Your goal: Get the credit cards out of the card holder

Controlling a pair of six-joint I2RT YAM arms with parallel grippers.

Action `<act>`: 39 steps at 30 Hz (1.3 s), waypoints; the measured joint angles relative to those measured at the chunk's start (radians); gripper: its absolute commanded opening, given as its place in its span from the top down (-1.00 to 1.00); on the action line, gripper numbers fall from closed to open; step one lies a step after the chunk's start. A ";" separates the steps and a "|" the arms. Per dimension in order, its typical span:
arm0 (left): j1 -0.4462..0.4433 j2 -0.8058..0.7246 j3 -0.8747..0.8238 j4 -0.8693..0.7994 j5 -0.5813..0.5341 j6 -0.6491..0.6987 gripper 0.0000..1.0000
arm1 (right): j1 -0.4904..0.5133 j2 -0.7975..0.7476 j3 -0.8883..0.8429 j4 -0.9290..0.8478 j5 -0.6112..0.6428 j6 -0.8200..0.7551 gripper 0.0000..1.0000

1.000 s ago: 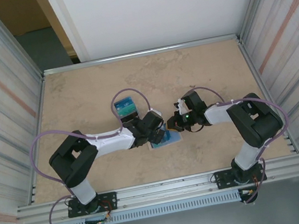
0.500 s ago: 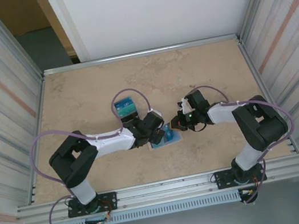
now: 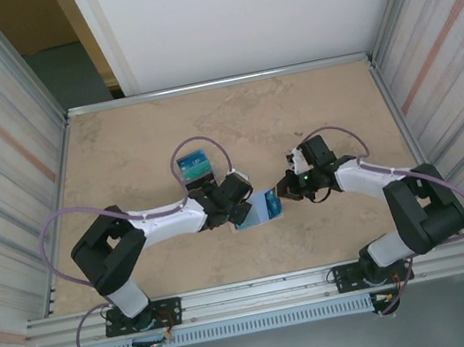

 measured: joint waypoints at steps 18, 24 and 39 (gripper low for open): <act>0.043 -0.342 0.006 -0.010 0.222 0.079 -0.97 | 0.096 -0.277 0.043 -0.080 0.053 -0.157 1.00; 0.128 -0.396 0.006 -0.013 0.479 0.149 -0.97 | 0.162 -0.279 0.106 -0.100 0.011 -0.256 1.00; 0.160 -0.394 0.006 -0.071 0.857 0.323 -0.19 | 0.204 -0.238 0.221 -0.186 -0.188 -0.487 1.00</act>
